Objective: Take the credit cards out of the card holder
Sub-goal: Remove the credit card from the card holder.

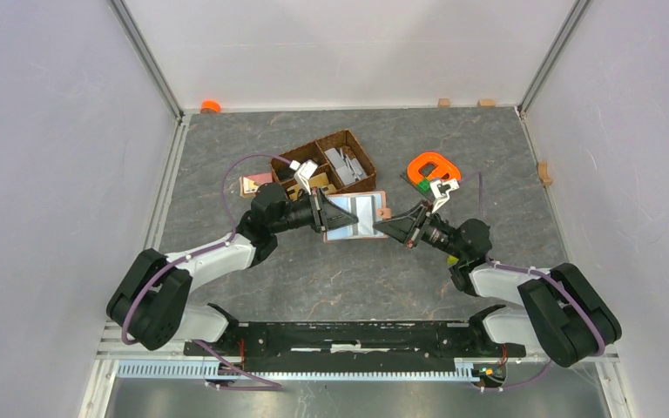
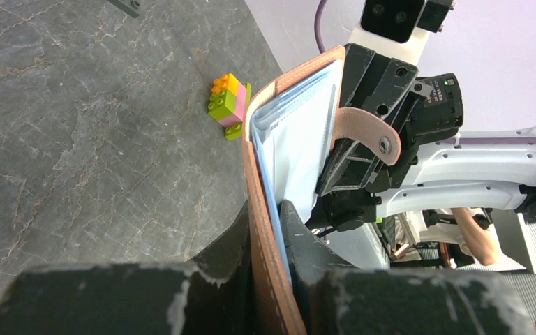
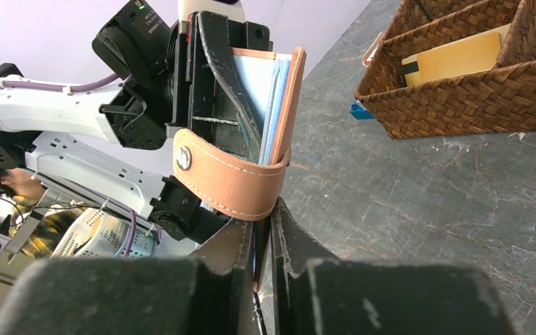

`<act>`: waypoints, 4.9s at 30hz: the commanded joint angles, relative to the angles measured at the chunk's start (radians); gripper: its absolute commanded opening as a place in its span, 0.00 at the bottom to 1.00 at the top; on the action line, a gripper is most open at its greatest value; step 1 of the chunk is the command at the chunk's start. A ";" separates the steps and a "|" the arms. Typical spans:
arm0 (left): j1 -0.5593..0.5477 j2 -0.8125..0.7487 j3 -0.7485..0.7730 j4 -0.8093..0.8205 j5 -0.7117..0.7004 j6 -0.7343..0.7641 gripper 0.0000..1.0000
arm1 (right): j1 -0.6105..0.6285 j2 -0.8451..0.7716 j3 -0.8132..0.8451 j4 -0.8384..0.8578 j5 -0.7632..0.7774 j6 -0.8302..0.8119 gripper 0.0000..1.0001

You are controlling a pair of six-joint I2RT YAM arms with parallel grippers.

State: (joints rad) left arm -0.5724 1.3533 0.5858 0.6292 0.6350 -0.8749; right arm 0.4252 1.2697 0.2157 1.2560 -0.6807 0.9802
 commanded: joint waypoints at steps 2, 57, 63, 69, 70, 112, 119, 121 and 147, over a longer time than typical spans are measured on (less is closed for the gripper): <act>0.009 0.029 0.014 -0.013 -0.031 -0.010 0.02 | 0.009 -0.034 0.012 0.170 -0.051 0.018 0.04; 0.019 0.018 0.054 -0.204 -0.128 0.070 0.03 | 0.083 -0.175 0.162 -0.581 0.197 -0.413 0.25; 0.020 0.019 0.049 -0.181 -0.113 0.061 0.03 | 0.083 -0.153 0.168 -0.576 0.181 -0.408 0.29; 0.019 0.018 0.040 -0.134 -0.083 0.042 0.03 | 0.087 -0.135 0.197 -0.655 0.218 -0.442 0.26; 0.020 0.020 0.039 -0.131 -0.082 0.041 0.03 | 0.087 -0.129 0.200 -0.661 0.220 -0.445 0.24; 0.026 0.118 0.080 -0.192 -0.092 0.057 0.02 | 0.192 -0.074 0.271 -0.757 0.295 -0.526 0.00; 0.026 0.103 0.075 -0.191 -0.095 0.057 0.02 | 0.192 -0.086 0.281 -0.829 0.391 -0.551 0.24; 0.026 0.107 0.076 -0.191 -0.094 0.056 0.02 | 0.192 -0.086 0.280 -0.829 0.391 -0.555 0.28; -0.046 0.124 0.085 -0.135 -0.102 0.086 0.84 | 0.251 -0.098 0.299 -0.916 0.601 -0.563 0.00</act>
State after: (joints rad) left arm -0.5827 1.4475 0.6277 0.4290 0.5251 -0.8280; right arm 0.6273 1.1851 0.4709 0.3527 -0.2070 0.4454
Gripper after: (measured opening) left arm 0.732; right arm 0.089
